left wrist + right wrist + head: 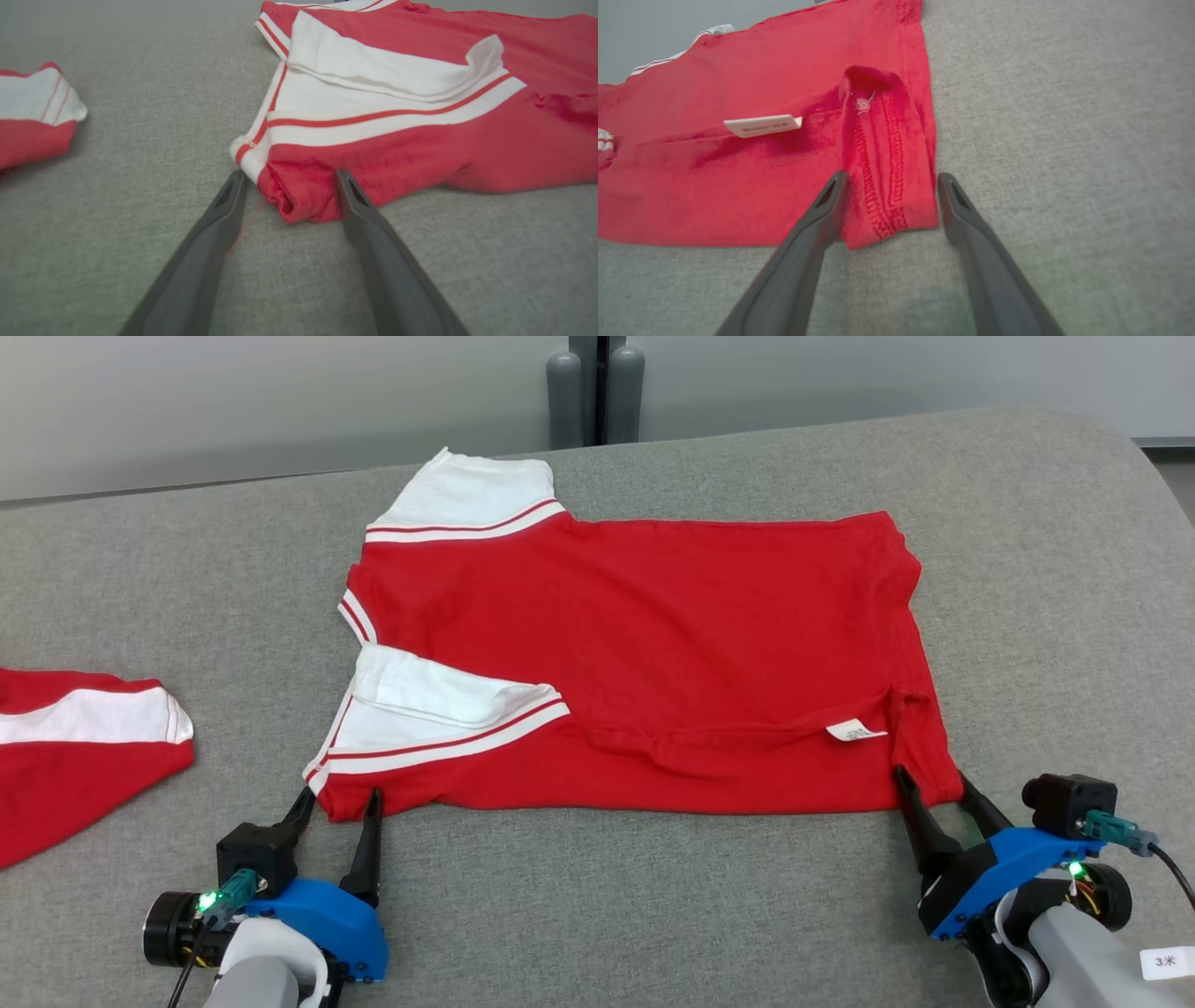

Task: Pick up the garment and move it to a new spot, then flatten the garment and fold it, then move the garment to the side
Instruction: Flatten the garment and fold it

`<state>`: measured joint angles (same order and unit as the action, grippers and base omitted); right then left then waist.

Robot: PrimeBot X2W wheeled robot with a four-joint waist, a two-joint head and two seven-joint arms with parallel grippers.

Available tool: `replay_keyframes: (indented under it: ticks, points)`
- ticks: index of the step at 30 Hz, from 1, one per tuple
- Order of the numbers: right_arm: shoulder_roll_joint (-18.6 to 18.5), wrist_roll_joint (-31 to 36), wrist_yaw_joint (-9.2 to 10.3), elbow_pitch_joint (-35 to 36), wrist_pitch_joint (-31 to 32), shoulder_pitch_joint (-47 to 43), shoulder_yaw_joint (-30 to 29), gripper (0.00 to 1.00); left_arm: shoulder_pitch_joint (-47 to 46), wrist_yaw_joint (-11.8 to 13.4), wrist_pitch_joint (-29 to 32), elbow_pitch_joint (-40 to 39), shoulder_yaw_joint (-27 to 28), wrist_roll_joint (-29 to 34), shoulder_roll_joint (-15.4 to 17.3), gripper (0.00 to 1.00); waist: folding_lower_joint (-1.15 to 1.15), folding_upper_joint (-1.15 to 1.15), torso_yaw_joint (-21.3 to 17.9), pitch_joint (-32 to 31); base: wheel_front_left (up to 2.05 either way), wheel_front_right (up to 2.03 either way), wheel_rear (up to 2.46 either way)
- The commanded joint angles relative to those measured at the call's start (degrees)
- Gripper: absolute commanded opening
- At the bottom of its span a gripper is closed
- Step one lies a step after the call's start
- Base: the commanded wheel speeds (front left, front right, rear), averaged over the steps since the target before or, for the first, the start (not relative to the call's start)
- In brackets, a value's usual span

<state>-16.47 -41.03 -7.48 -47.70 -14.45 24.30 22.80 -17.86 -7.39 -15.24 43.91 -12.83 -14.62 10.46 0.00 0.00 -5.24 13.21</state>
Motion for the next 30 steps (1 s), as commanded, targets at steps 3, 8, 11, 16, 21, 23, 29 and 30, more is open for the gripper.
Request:
replay_keyframes:
  ticks: [3, 8, 11, 16, 21, 23, 29, 30]
  points:
    - [0.9, 0.1, -0.03, -1.5, 0.3, 1.1, 1.4, 0.75, -1.4, -0.1, 0.2, 2.2, -1.1, -1.1, -0.3, 0.98, 0.0, 0.0, 0.1, 0.1, 0.0, 0.0, 0.0]
    - [1.2, -1.0, -0.03, -2.2, -0.1, 1.7, 2.6, 0.0, -2.6, -0.1, 0.2, 3.8, -2.9, -3.2, -0.2, 0.0, 0.0, 0.0, 0.2, -0.2, 0.0, 0.0, 0.0]
    - [0.9, -1.3, -0.03, -2.1, -0.4, 1.5, 2.9, 0.0, -2.6, -0.1, 0.2, 2.1, -2.8, -4.2, 0.2, 0.0, 0.0, 0.0, 0.4, -1.1, 0.0, 0.0, 0.0]
    - [1.1, -2.3, -0.03, -1.3, -0.7, -0.9, 3.4, 0.0, 1.2, -0.1, 0.1, -2.6, -1.0, -4.9, -0.1, 0.0, 0.0, 0.0, 0.6, -4.0, 0.0, 0.0, 0.0]
    - [0.7, -3.2, -0.03, 0.1, -0.8, -3.9, 3.5, 0.0, 6.7, -0.1, 0.1, -7.4, 0.5, -4.6, -1.2, 0.0, 0.0, 0.0, 1.5, -7.2, 0.0, 0.0, 0.0]
    - [0.4, -3.1, -0.03, 1.0, -0.8, -5.6, 3.2, 0.0, 9.0, -0.1, 0.1, -9.0, 1.0, -4.3, -1.7, 0.0, 0.0, 0.0, 2.0, -8.4, 0.0, 0.0, 0.0]
    - [-0.5, -2.9, -0.03, 4.2, -0.8, -11.7, 0.9, 0.0, 17.0, -0.1, 0.1, -13.4, 2.4, -3.3, -3.3, 0.0, 0.0, 0.0, 3.1, -12.0, 0.0, 0.0, 0.0]
    - [-0.5, -2.9, -0.03, 4.7, -0.8, -12.8, 0.6, 0.0, 18.3, -0.1, 0.1, -13.9, 2.5, -3.0, -3.5, 0.0, 0.0, 0.0, 3.2, -12.5, 0.0, 0.0, 0.0]
